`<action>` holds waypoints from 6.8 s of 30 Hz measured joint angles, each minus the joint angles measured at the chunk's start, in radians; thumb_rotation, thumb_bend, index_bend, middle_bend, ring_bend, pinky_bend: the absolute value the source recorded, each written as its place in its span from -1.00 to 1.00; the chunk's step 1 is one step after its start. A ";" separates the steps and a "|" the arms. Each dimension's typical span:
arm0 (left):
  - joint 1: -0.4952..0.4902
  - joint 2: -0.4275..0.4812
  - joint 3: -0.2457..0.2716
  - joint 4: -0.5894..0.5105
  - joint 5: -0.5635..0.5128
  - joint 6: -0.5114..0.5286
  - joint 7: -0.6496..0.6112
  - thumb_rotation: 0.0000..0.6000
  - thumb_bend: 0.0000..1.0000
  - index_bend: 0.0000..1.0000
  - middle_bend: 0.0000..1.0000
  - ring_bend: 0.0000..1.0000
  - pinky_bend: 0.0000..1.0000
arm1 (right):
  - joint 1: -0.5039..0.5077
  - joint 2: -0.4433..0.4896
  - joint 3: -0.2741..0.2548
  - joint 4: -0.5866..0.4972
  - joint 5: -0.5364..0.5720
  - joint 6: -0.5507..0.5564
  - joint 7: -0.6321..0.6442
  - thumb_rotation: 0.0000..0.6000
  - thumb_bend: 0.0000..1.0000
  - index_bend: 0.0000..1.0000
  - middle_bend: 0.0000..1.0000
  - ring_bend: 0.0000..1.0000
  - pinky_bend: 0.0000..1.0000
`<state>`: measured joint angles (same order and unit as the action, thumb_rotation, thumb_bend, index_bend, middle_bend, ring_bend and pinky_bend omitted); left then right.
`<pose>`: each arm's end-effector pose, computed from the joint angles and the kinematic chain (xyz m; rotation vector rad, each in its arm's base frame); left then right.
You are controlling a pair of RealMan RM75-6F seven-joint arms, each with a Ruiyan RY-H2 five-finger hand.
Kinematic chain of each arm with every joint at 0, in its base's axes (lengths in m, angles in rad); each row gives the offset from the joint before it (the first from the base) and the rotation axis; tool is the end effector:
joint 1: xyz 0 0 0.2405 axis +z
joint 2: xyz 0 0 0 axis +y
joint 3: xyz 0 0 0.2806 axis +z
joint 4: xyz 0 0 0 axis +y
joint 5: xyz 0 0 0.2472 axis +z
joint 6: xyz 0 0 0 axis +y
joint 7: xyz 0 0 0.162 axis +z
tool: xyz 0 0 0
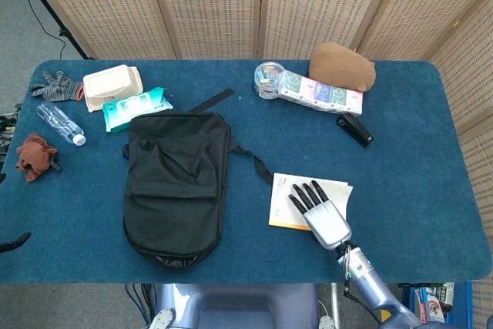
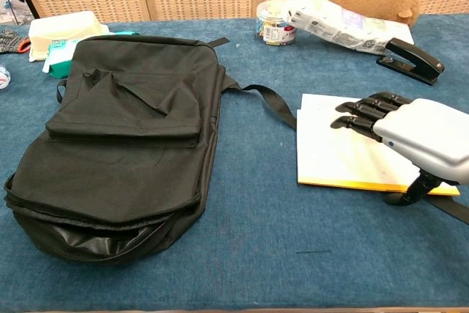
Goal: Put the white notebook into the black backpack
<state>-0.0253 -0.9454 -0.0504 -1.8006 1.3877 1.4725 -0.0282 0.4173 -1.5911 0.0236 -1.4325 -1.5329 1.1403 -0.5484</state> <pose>-0.3466 0.1804 0.1800 -1.2496 -1.0207 -0.8361 -0.2329 -0.2722 -0.0736 1.9750 -0.5777 0.7829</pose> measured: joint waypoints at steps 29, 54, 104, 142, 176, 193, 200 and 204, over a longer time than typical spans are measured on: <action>-0.001 0.008 0.001 -0.001 0.002 -0.006 -0.016 1.00 -1.00 -1.00 -1.00 -1.00 -1.00 | -0.021 -0.107 -0.004 0.118 0.037 0.038 -0.070 1.00 -0.26 -0.77 -0.93 -1.00 -1.00; -0.003 0.016 0.003 -0.001 0.004 -0.013 -0.035 1.00 -1.00 -1.00 -1.00 -1.00 -1.00 | -0.006 -0.123 0.036 0.123 0.126 0.009 -0.123 1.00 0.51 -0.82 -0.97 -1.00 -0.95; -0.011 0.018 0.007 0.005 0.008 -0.031 -0.049 1.00 -1.00 -1.00 -1.00 -1.00 -1.00 | 0.099 -0.244 0.091 0.472 0.030 0.158 0.100 1.00 0.23 0.24 0.07 -0.09 0.38; -0.317 -0.156 0.113 0.149 0.395 -0.369 -0.121 1.00 -1.00 -1.00 -1.00 -1.00 -1.00 | 0.066 0.130 0.064 0.084 -0.180 0.358 0.057 1.00 0.23 0.27 0.09 -0.08 0.39; -0.441 -0.370 0.089 0.159 0.239 -0.480 0.068 1.00 -0.19 -0.15 -0.43 -0.42 -0.09 | 0.030 0.161 0.068 0.064 -0.202 0.357 0.065 1.00 0.23 0.27 0.10 -0.06 0.40; -0.439 -0.411 0.050 0.144 0.134 -0.442 0.194 1.00 0.34 0.41 0.24 0.13 0.28 | 0.024 0.175 0.070 0.062 -0.200 0.346 0.093 1.00 0.23 0.28 0.11 -0.06 0.40; -0.443 -0.453 -0.010 0.165 0.089 -0.399 0.179 1.00 0.58 0.47 0.40 0.23 0.45 | 0.029 0.195 0.076 0.065 -0.186 0.330 0.157 1.00 0.23 0.28 0.12 -0.05 0.41; -0.454 -0.461 -0.052 0.166 0.064 -0.377 0.167 1.00 0.61 0.47 0.41 0.23 0.46 | 0.030 0.204 0.075 0.079 -0.208 0.350 0.181 1.00 0.23 0.29 0.13 -0.04 0.42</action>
<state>-0.4793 -1.4064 -0.1021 -1.6343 1.4518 1.0956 0.1383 0.4472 -1.3871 0.0987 -1.3532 -1.7405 1.4906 -0.3677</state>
